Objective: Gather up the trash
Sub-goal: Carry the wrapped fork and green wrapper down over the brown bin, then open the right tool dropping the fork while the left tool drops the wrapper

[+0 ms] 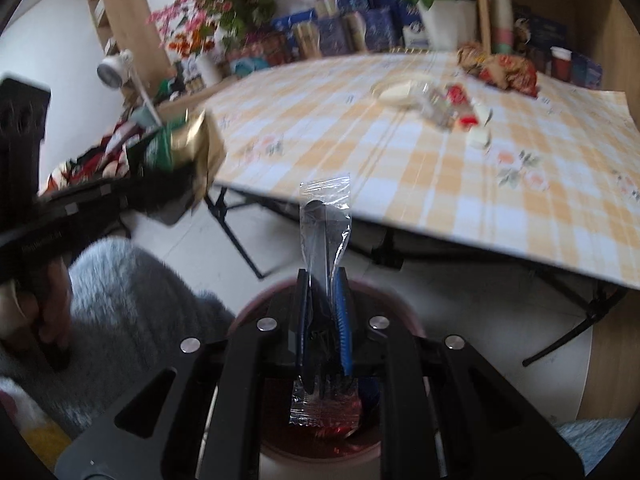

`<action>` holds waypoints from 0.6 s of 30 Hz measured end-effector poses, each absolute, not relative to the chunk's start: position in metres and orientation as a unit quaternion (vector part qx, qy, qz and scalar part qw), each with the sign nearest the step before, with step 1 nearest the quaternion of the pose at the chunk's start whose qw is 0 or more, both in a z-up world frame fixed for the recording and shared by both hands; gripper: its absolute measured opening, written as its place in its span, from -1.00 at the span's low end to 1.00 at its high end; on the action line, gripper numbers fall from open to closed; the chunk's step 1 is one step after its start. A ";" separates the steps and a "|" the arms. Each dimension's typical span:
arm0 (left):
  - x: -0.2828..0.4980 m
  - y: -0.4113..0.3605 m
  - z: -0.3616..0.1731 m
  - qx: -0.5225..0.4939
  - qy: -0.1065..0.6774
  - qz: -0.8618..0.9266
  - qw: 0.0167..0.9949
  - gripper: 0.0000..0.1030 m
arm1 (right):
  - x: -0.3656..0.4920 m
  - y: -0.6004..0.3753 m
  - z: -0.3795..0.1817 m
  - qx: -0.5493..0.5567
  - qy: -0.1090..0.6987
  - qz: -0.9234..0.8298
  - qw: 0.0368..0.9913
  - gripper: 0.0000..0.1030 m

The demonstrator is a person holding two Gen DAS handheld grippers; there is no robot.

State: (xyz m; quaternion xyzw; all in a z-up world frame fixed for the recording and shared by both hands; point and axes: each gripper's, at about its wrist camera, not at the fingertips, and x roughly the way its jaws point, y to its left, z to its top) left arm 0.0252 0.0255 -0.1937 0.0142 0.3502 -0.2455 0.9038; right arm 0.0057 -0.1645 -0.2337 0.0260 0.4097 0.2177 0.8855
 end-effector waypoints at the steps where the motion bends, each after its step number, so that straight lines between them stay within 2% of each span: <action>1: 0.025 0.026 -0.195 0.014 0.353 -0.245 0.903 -0.70 | 0.005 -0.162 -0.241 0.019 0.419 0.214 0.882 -0.68; 10: 0.037 0.026 -0.215 -0.003 0.391 -0.231 0.891 -0.70 | 0.017 -0.171 -0.292 0.054 0.495 0.194 0.845 -0.68; 17: 0.039 0.018 -0.222 0.018 0.403 -0.235 0.884 -0.70 | 0.022 -0.171 -0.306 0.071 0.516 0.191 0.832 -0.67; 18: 0.039 0.016 -0.223 0.020 0.405 -0.236 0.883 -0.70 | 0.022 -0.169 -0.306 0.069 0.519 0.191 0.830 -0.55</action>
